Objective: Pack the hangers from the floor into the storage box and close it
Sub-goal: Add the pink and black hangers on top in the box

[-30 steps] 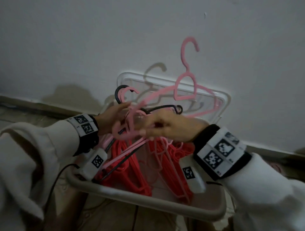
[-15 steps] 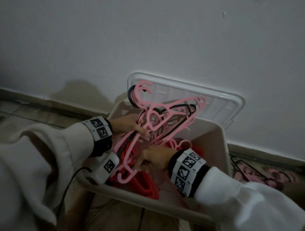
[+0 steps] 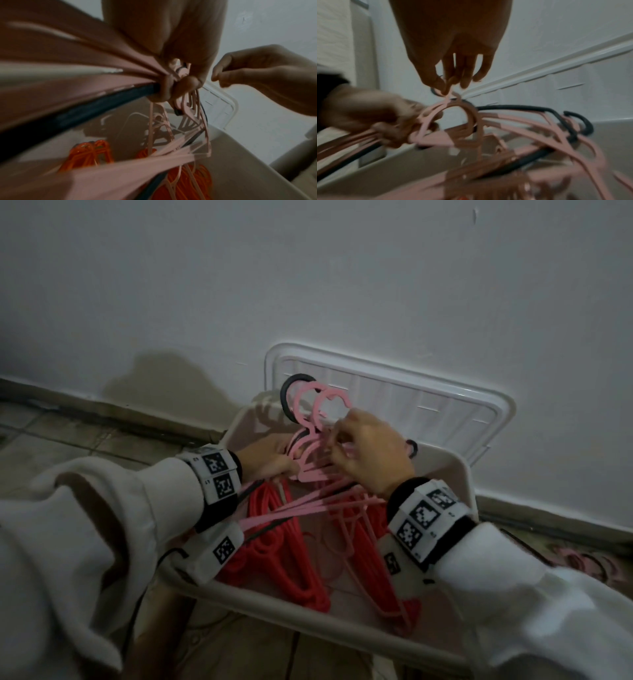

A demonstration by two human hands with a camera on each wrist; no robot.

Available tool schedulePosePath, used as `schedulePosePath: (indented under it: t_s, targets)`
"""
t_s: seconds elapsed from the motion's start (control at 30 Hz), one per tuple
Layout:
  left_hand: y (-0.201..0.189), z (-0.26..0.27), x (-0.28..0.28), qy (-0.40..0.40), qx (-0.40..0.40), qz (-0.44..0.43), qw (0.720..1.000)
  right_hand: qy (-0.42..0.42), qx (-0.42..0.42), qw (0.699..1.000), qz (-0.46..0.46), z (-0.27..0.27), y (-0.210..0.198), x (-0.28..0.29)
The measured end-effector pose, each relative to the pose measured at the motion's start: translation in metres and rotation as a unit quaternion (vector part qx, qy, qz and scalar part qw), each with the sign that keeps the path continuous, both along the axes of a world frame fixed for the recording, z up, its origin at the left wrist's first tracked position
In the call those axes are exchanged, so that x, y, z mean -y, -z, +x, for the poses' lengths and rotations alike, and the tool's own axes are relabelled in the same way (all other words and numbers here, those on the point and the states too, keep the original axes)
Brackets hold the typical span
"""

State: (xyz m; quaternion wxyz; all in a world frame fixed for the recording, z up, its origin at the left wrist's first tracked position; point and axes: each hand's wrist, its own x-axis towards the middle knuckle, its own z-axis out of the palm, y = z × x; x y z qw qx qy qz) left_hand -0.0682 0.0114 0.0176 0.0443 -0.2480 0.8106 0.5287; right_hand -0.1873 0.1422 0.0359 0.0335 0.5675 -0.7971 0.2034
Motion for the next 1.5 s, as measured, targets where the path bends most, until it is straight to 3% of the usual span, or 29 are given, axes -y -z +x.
schedulePosePath:
  t_s: [0.07,0.13,0.3,0.43,0.57,0.73,0.87,0.97,1.03,1.1,1.13,1.2,1.27,1.33,1.43,1.5]
  targets:
    - [-0.001,0.001,-0.003,0.007,0.0,0.022,1.0,0.062,-0.028,0.993,0.096,-0.018,0.0,-0.007]
    - [0.0,-0.001,-0.006,0.005,-0.003,0.042,0.999,0.073,-0.006,0.974,0.215,-0.029,0.004,-0.013]
    - [0.002,-0.005,-0.01,-0.016,0.007,0.06,0.998,0.037,0.01,0.951,0.307,-0.034,0.021,-0.018]
    - [0.006,-0.004,-0.015,0.004,0.025,0.063,0.998,-0.005,0.049,0.961,0.273,-0.034,0.019,-0.02]
    - [0.013,-0.012,-0.016,0.006,0.006,-0.008,1.0,-0.042,0.048,0.959,0.276,-0.032,0.017,-0.017]
    - [0.023,-0.02,-0.021,-0.05,0.006,-0.021,0.999,-0.026,0.028,0.952,0.305,-0.022,0.03,-0.011]
    - [0.023,-0.016,-0.022,-0.032,-0.018,-0.037,0.999,-0.008,0.051,0.951,0.306,-0.024,0.029,-0.006]
    - [0.023,-0.013,-0.014,-0.046,-0.012,-0.079,0.996,0.031,0.083,0.972,0.219,-0.036,0.019,-0.009]
    - [0.023,-0.01,-0.007,-0.064,-0.01,-0.113,0.991,0.105,0.081,0.985,0.114,-0.047,0.018,-0.014]
    - [0.024,-0.009,0.001,-0.083,-0.011,-0.131,0.988,0.199,0.104,0.974,0.036,-0.058,0.022,-0.019]
    - [0.026,-0.009,0.006,-0.098,-0.015,-0.126,0.987,0.239,0.126,0.962,0.041,-0.062,0.025,-0.02]
    - [0.029,-0.008,0.013,-0.143,-0.027,-0.095,0.985,0.259,0.162,0.939,0.157,-0.068,0.037,-0.022]
    - [0.033,-0.008,0.017,-0.177,-0.049,-0.064,0.981,0.195,0.21,0.905,0.315,-0.072,0.061,-0.023]
    - [0.033,-0.008,0.02,-0.191,-0.068,-0.05,0.978,0.132,0.21,0.875,0.416,-0.068,0.088,-0.018]
    - [0.027,-0.006,0.018,-0.206,-0.098,-0.037,0.973,0.093,0.167,0.868,0.457,-0.055,0.109,-0.011]
    - [0.021,-0.004,0.019,-0.215,-0.116,-0.018,0.969,0.08,0.174,0.882,0.431,-0.049,0.11,-0.006]
